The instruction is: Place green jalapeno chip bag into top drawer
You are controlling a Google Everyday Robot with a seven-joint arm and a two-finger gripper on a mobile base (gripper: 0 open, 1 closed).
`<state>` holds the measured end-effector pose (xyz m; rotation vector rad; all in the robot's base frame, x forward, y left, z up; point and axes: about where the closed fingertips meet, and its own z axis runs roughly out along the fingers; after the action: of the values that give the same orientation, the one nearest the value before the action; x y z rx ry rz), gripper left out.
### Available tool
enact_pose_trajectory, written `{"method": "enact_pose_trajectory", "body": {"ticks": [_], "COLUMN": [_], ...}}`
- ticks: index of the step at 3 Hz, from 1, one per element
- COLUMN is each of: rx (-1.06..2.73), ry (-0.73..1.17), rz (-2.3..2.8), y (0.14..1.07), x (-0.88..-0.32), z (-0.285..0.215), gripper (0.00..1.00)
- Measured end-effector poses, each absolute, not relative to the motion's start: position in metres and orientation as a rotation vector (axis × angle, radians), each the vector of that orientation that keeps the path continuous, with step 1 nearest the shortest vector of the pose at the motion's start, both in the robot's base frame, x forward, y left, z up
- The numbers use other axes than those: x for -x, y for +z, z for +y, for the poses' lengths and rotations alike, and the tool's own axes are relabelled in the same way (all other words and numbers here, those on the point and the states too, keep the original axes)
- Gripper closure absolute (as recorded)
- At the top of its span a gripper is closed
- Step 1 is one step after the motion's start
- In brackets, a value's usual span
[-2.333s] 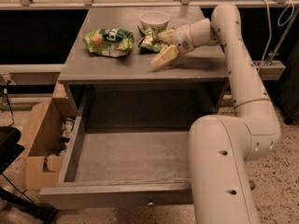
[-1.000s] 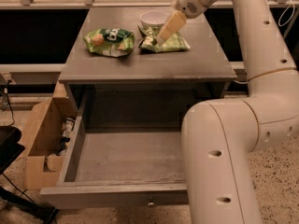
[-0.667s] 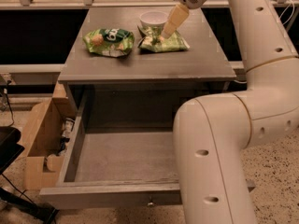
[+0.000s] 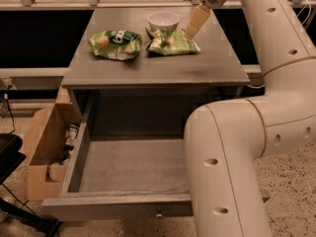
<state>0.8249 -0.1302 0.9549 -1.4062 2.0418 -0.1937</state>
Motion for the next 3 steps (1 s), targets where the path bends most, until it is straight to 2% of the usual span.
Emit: {"method": "enact_pose_trajectory", "body": {"ticks": [3], "rx": [1.161], "ry": [0.002], "rz": [1.977], "y": [0.907], "x": [-0.881], "z": [-0.120], "gripper": [0.00]}}
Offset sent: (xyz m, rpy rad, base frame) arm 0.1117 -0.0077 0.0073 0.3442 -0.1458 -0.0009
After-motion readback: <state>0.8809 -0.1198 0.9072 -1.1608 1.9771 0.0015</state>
